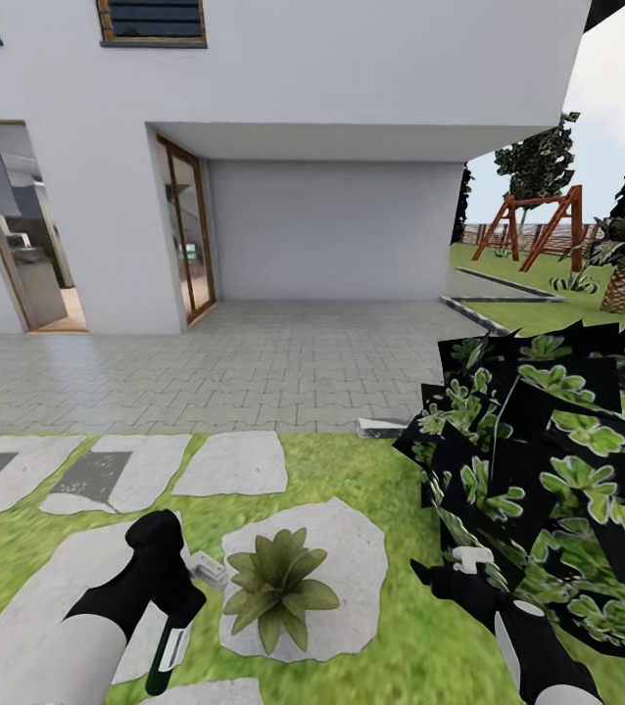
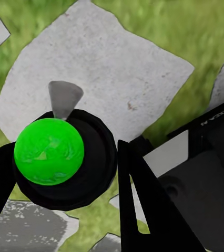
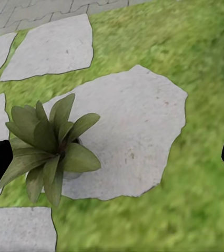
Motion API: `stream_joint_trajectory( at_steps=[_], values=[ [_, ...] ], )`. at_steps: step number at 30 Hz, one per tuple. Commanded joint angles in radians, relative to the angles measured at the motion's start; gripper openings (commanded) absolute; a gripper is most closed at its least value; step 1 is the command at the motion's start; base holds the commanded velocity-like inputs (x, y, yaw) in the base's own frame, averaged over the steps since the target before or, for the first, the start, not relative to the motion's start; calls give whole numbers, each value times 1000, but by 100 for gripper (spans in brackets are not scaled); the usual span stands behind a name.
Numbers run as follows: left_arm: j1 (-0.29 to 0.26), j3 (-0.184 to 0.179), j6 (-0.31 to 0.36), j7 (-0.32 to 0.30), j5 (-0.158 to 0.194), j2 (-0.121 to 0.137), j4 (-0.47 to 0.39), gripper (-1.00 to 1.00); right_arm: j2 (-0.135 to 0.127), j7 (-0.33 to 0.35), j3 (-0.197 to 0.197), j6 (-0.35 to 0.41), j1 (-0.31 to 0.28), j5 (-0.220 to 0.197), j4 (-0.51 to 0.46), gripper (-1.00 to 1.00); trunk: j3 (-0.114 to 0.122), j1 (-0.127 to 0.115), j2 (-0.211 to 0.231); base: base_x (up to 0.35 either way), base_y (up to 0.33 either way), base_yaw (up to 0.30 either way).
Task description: Pick up the pesticide atomizer in the garden and spray insectifuge to fully cover both potted plants in the garden.
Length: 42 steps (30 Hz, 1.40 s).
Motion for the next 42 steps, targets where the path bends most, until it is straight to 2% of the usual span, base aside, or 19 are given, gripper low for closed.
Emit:
stream_joint_trajectory(
  at_steps=[1,14,35,42],
  values=[
    [-1,1,9,-10,-9,-1,-1,-100,1,8,-7,6,-1,5,-2,100,-2,0,-1,0,0,0],
    [-1,-5,8,-11,-9,-4,1,-100,1,8,-7,6,-1,4,-2,100,-10,0,-1,187,-49,0],
    [0,-5,8,-12,-9,-5,22,-100,1,8,-7,6,-1,4,-2,100,-39,0,-1,12,-4,0],
    [1,-5,8,-12,-9,-5,39,-100,1,8,-7,6,-1,4,-2,100,-49,0,-1,184,0,0]
  ],
)
